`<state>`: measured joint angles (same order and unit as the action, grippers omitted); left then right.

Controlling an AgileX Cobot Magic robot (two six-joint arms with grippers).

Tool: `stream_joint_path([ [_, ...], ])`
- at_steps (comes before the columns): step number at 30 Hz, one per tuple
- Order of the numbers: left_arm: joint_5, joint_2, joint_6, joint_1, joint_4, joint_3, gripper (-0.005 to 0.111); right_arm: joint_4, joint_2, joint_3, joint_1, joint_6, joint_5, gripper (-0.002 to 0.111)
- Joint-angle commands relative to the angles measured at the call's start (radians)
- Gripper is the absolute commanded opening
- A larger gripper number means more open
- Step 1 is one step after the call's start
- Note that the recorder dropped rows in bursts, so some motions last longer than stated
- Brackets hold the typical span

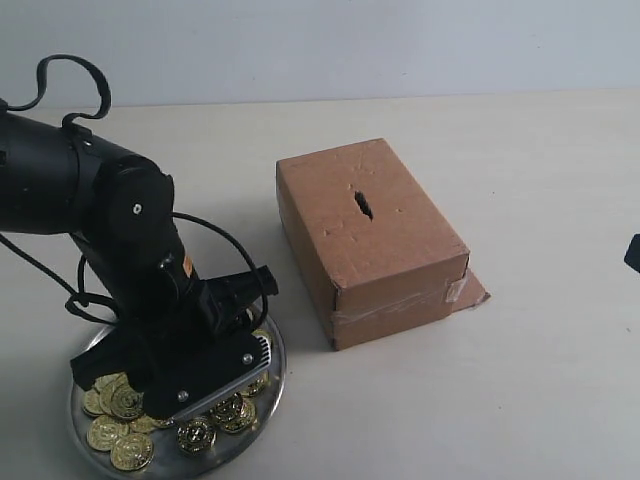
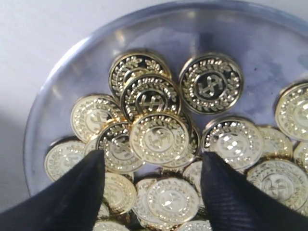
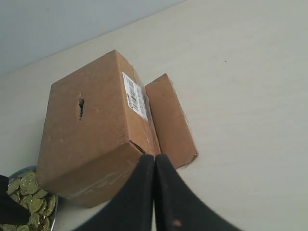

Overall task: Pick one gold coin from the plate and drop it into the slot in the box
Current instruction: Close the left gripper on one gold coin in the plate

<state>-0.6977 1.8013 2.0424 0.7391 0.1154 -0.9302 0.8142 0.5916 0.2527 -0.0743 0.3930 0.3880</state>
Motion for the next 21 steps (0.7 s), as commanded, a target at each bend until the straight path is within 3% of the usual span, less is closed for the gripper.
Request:
stream_joint_path([
  [1, -0.017, -0.002, 0.029, 0.01, 0.031, -0.005, 0.055, 0.001, 0.003, 0.008, 0.004, 0.013, -0.001, 0.0],
  [21, 0.008, 0.05, 0.049, 0.01, 0.05, -0.005, 0.055, 0.006, 0.003, 0.008, 0.004, 0.016, -0.001, 0.0],
])
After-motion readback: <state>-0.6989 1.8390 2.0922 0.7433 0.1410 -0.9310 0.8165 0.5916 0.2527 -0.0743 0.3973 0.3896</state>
